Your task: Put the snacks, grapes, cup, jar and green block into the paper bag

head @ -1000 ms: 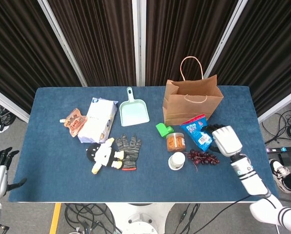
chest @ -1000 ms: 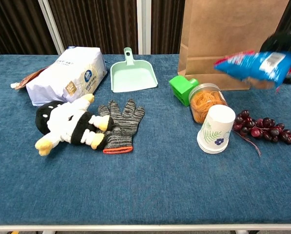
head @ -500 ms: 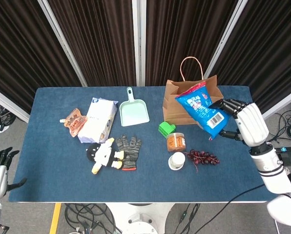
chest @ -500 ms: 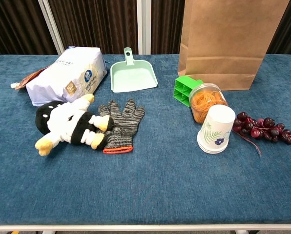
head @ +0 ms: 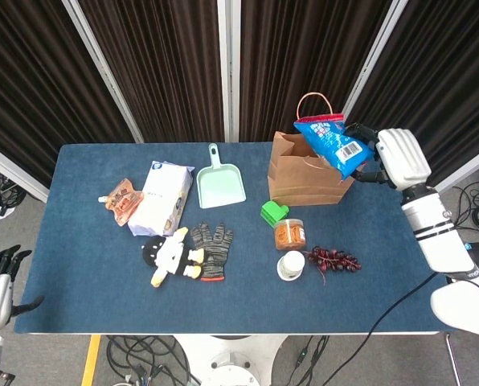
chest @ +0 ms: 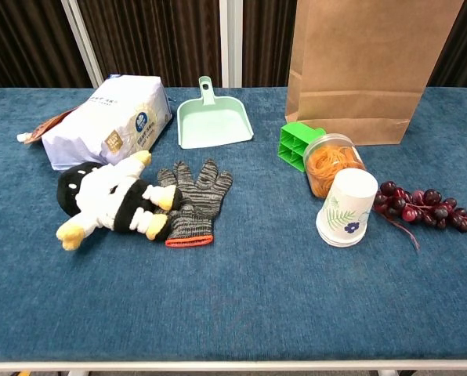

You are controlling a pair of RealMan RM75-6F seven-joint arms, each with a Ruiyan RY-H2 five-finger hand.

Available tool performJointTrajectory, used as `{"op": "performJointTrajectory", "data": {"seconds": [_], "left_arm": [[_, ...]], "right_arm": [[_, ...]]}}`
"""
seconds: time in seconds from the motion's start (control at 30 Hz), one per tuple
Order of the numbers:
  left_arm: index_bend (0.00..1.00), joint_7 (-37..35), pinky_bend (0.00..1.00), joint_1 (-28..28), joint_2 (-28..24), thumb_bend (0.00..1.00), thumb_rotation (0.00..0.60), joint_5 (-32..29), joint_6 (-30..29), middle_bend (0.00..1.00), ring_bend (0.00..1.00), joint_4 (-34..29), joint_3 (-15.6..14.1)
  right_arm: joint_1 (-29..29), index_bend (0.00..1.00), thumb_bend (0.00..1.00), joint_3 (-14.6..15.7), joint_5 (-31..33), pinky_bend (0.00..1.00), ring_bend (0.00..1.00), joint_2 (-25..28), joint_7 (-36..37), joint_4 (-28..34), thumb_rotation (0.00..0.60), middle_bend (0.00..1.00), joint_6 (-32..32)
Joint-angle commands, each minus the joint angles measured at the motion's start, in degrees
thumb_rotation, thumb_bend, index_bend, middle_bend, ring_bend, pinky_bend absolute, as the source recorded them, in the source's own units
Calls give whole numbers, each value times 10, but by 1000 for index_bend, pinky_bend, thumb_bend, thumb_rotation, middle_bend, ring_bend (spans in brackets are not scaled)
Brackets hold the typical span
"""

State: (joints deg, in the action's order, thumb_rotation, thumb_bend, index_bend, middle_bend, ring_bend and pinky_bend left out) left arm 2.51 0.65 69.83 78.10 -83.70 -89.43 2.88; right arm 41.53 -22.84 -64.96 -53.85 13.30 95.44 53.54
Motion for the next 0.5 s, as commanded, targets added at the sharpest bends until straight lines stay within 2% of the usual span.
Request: {"op": "performJointTrajectory", "data": {"seconds": [0.03, 0.23, 0.5], "left_arm": [[246, 1, 153, 2, 0, 49, 600, 1, 2, 203, 121, -1, 1], [246, 0, 153, 0, -1, 49, 600, -5, 3, 203, 121, -1, 1], [246, -3, 153, -1, 0, 49, 600, -7, 7, 203, 121, 2, -1]], "right_arm": [[42, 735, 313, -7, 57, 646, 483, 22, -14, -14, 600, 624, -85], [79, 707, 312, -5, 131, 646, 481, 31, -28, -38, 600, 617, -164], [84, 681, 299, -8, 157, 668, 481, 76, 9, -27, 600, 604, -243]]}}
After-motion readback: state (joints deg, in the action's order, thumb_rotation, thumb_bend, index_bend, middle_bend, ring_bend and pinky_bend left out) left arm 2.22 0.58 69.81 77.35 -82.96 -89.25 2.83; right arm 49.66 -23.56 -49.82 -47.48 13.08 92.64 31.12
